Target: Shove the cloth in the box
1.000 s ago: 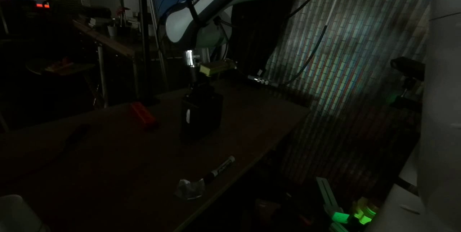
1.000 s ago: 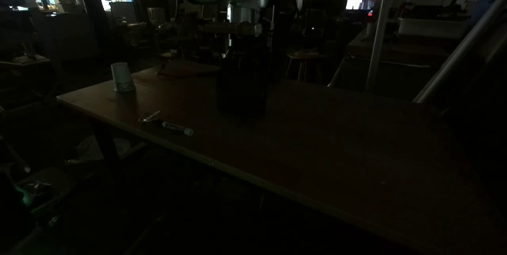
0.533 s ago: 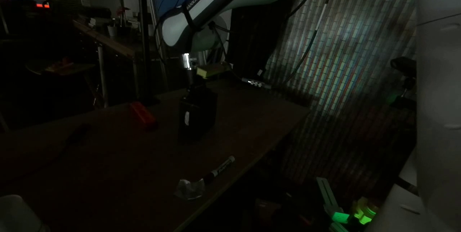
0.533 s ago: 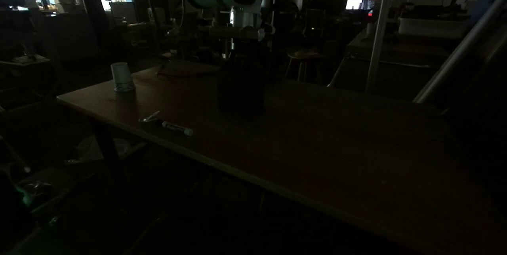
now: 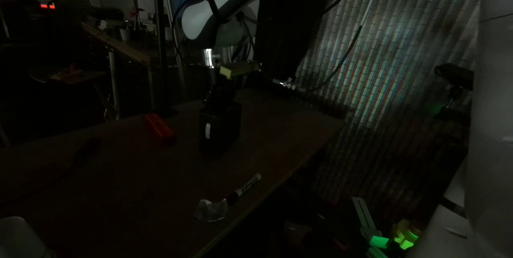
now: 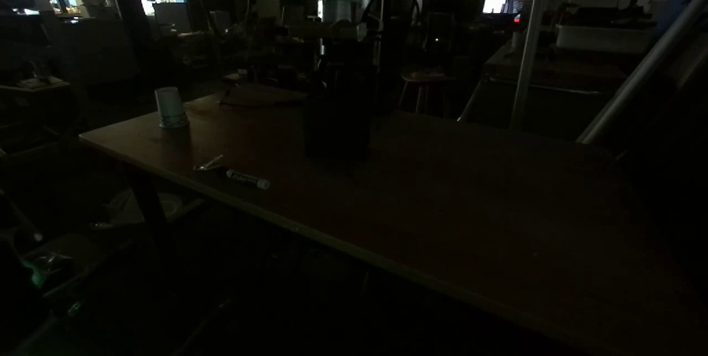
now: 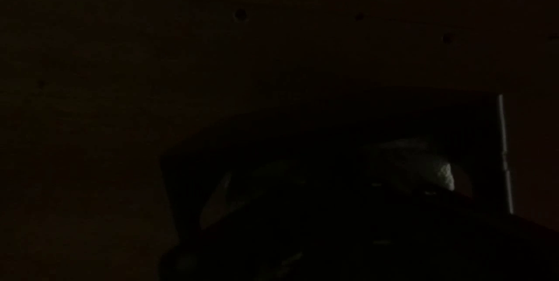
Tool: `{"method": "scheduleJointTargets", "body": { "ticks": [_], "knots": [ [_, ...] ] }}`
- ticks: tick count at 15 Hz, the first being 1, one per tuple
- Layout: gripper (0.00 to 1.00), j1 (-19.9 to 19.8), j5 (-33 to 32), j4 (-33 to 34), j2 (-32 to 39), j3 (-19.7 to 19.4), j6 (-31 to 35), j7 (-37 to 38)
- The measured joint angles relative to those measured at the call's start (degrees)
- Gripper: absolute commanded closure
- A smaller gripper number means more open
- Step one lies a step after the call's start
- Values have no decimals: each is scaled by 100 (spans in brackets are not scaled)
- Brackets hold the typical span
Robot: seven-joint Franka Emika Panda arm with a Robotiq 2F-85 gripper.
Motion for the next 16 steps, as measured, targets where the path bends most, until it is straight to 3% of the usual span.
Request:
{"method": "scheduleJointTargets", "body": {
  "ticks": [7,8,9,10,11,14,16],
  "knots": [
    [99,72,2,-641,-922,1,221,270],
    [93,86,11,-753,-1051,2,293,323],
    [71,99,30,-869,-1182,4,360,374],
    [93,112,53,-991,-1310,5,431,427],
    [93,124,83,-1123,-1443,7,506,466],
    [72,145,98,-1378,-1703,12,578,539],
    [71,145,99,-1424,-1733,12,609,545]
  ]
}}
